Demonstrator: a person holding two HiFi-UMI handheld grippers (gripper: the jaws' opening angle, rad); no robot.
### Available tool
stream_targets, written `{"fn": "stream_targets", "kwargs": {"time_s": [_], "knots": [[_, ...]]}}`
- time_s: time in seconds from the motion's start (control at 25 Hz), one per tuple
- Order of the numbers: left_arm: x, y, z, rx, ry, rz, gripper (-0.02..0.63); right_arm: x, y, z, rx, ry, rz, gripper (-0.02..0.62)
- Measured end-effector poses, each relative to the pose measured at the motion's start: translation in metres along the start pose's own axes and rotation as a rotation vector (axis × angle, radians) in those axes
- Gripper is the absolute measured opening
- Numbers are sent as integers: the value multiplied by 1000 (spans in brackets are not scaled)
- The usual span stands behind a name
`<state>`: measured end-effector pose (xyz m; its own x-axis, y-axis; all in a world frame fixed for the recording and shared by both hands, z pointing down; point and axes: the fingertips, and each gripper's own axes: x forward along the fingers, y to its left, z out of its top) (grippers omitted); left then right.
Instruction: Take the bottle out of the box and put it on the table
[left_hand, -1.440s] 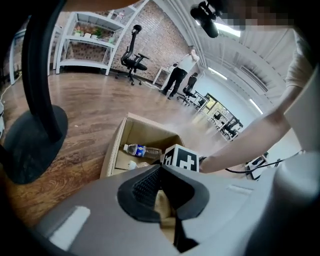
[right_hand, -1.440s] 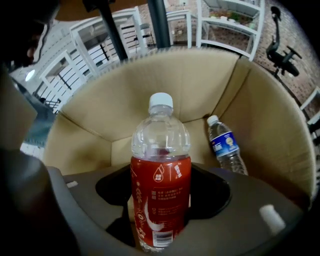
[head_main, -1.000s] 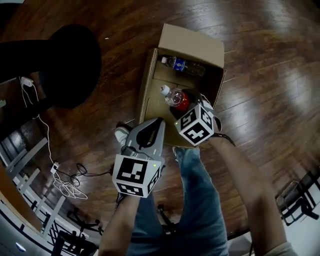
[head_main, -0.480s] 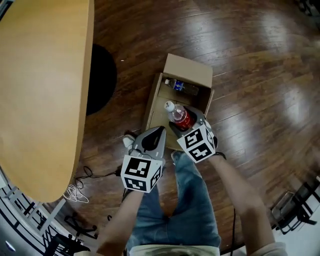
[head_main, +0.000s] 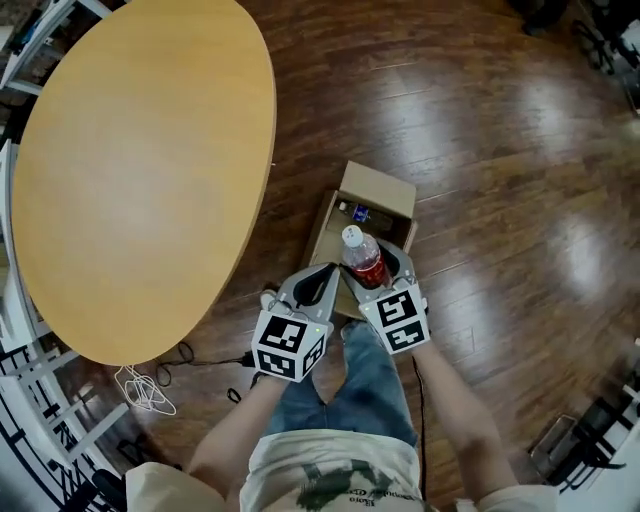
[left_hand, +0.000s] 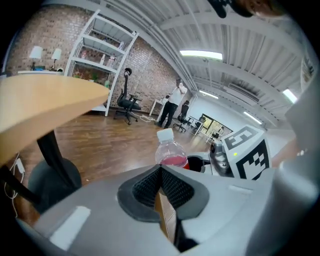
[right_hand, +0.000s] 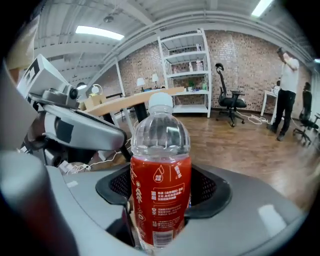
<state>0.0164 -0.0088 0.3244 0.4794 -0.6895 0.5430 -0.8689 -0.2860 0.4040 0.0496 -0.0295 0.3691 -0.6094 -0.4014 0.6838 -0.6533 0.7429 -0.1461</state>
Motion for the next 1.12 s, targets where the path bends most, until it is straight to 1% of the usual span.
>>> {"fn": "stream_targets", "kwargs": {"time_s": [0.12, 0.28, 0.4, 0.52, 0.72, 0.88, 1.12], "knots": [[-25, -10, 37, 18, -70, -14, 0, -21, 5, 42, -9, -62, -29, 302], [-62, -18, 82, -23, -167, -29, 0, -53, 17, 96, -39, -147, -67, 304], [-89, -15, 112, -36, -243, -18, 0, -71, 30, 134, -65, -217, -78, 304], [-115, -7, 137, -35, -306, 1, 0, -84, 49, 167, -94, -267, -70, 304], [-157, 16, 155, -39, -392, 55, 0, -88, 91, 214, -155, -340, -26, 304], [-196, 53, 165, -66, -467, 127, 0, -71, 133, 251, -204, -380, 21, 304], [-250, 105, 171, -91, -569, 241, 0, -43, 198, 294, -281, -439, 108, 305]]}}
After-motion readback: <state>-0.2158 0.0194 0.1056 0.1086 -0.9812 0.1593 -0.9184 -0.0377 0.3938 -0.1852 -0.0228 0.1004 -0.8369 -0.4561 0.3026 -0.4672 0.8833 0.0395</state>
